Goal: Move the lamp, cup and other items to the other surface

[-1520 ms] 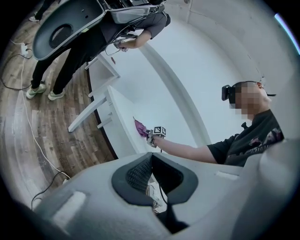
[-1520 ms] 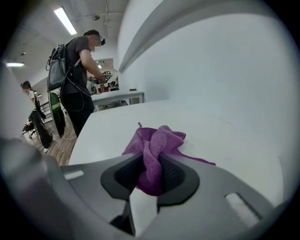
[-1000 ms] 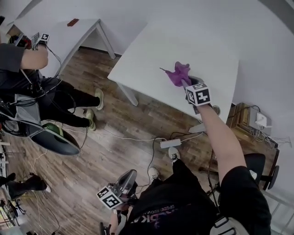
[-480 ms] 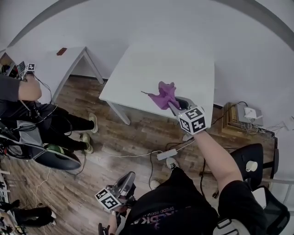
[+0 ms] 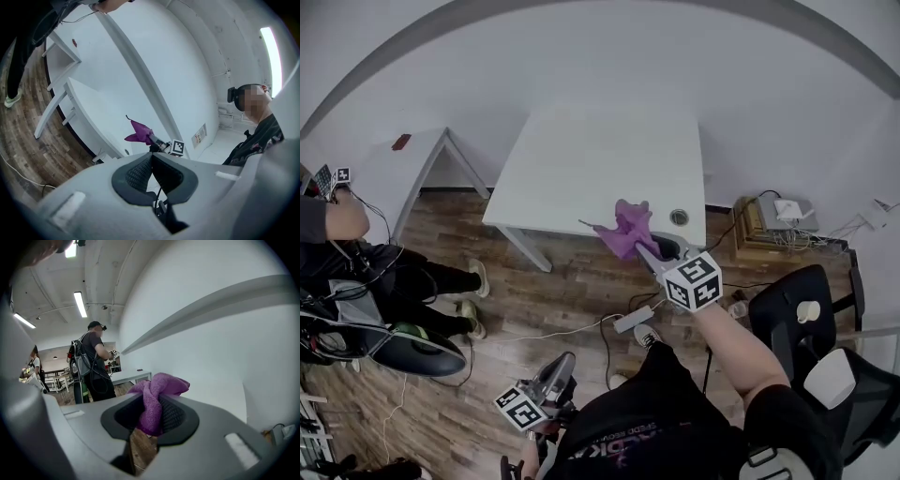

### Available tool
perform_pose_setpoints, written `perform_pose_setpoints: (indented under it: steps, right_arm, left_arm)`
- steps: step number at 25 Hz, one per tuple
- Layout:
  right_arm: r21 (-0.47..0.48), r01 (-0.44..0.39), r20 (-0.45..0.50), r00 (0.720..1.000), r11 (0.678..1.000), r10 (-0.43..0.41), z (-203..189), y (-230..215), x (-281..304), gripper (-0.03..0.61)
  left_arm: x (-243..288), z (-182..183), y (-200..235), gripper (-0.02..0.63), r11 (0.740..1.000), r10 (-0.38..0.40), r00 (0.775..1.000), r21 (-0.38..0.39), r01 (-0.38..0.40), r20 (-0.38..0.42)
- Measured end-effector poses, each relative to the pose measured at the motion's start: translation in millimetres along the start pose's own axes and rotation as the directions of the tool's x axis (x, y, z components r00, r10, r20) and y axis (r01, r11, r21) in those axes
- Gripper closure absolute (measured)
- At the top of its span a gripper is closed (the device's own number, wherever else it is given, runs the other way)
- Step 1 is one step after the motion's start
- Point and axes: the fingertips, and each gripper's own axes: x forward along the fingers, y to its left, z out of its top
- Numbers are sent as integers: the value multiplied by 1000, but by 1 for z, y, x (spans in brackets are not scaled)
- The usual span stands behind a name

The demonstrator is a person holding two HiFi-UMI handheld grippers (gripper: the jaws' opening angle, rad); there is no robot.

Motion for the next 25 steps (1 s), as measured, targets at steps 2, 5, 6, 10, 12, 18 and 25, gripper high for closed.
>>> perform_pose_setpoints:
  steps: [2, 5, 6, 10, 12, 18, 25]
  right_arm:
    - [7, 12, -4, 1000, 1000, -12, -8, 5, -16, 486]
    - [27, 42, -8, 999, 999, -41, -21, 9, -38, 486]
    - [41, 52, -6, 999, 998, -51, -25, 11, -45, 486]
    - [94, 80, 6, 997, 992, -81, -37, 23, -69, 487]
    - [122, 90, 14, 996, 988, -92, -41, 32, -80, 486]
    - [182, 116, 40, 991, 976, -125, -49, 43, -110, 487]
    - [213, 184, 49, 979, 960, -199, -55, 22, -148, 486]
  left_arm:
    - [2, -6, -2, 618, 1000, -19, 1000, -5, 19, -24]
    - [1, -16, -5, 618, 999, -43, 997, -11, 43, -60]
    - [0, -19, -5, 618, 999, -49, 997, -14, 48, -68]
    - [-6, -29, -6, 618, 998, -67, 993, -26, 65, -93]
    - [-5, -32, -8, 618, 997, -78, 991, -27, 76, -108]
    - [2, -43, -17, 618, 994, -112, 982, -30, 108, -154]
    - [27, -56, -27, 618, 988, -157, 964, -40, 152, -213]
